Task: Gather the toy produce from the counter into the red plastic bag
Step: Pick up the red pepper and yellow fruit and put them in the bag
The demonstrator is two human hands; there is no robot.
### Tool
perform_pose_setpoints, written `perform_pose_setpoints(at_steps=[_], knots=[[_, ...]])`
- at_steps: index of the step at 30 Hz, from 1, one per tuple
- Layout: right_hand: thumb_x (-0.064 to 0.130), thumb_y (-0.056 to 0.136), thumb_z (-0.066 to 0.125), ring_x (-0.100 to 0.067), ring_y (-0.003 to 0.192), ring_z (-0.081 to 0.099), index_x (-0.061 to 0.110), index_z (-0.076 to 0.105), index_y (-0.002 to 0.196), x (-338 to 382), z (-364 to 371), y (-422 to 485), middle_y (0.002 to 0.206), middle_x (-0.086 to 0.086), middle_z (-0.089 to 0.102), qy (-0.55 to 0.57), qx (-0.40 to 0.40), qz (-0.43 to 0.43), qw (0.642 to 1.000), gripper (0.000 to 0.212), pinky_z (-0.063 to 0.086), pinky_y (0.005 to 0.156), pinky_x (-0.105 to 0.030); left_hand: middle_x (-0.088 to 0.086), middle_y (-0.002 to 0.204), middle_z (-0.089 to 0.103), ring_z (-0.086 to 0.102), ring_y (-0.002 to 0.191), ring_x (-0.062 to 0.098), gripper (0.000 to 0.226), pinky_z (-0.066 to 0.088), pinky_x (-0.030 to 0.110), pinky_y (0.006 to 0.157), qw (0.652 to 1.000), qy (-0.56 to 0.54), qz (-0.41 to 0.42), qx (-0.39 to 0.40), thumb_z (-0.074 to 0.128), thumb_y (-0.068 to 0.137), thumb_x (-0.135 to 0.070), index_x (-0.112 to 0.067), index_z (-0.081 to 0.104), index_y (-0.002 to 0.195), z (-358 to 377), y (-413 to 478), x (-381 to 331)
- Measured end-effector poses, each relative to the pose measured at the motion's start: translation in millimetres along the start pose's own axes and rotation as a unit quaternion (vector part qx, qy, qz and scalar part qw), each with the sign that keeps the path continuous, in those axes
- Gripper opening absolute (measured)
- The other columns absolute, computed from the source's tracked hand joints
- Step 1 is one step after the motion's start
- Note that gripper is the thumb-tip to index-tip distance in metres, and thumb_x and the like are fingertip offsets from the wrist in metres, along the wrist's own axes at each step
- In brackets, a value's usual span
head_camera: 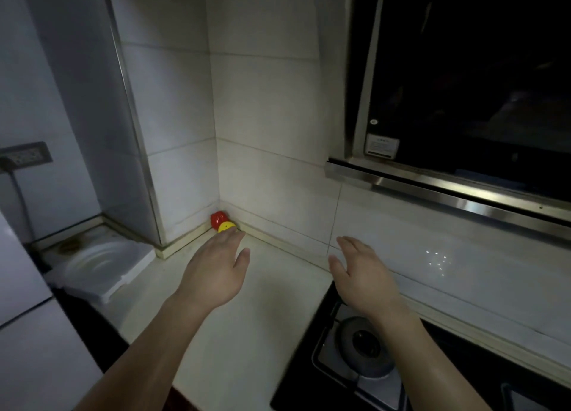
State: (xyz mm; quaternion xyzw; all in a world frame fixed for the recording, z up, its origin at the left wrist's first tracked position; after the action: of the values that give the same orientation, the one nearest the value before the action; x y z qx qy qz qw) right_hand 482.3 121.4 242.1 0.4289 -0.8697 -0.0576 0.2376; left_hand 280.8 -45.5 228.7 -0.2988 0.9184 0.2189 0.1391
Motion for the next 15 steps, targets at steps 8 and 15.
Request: perform_pose_setpoints(at_steps=[8, 15], knots=[[0.038, 0.099, 0.036, -0.02, 0.137, 0.03, 0.011, 0.032, 0.146, 83.7, 55.7, 37.3, 0.15, -0.005, 0.035, -0.004, -0.007, 0.008, 1.0, 0.054, 0.016, 0.109, -0.022, 0.004, 0.151, 0.04, 0.036, 0.138, 0.02, 0.063, 0.025, 0.03, 0.113, 1.0, 0.007, 0.014, 0.006, 0.027, 0.089, -0.047, -0.02, 0.042, 0.144, -32.0, 25.2, 94.0], [0.038, 0.099, 0.037, -0.021, 0.136, 0.031, 0.011, 0.035, 0.145, 122.5, 99.1, 64.8, 0.148, -0.005, 0.039, -0.004, 0.009, 0.018, 1.0, 0.053, 0.022, 0.111, -0.028, 0.008, 0.148, 0.044, 0.039, 0.135, 0.023, 0.065, 0.026, 0.03, 0.112, 1.0, 0.004, 0.019, 0.004, 0.025, 0.089, -0.047, -0.013, 0.047, 0.141, -36.9, 49.4, 149.6]])
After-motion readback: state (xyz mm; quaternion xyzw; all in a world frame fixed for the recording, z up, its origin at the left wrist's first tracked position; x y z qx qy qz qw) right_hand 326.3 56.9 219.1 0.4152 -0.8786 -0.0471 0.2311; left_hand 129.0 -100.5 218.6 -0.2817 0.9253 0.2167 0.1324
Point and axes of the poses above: each hand's wrist, its own y-axis towards the middle knuckle, its own z-axis out of the palm, x = y × z, the point moved 3 cm from there along y, towards the middle knuckle
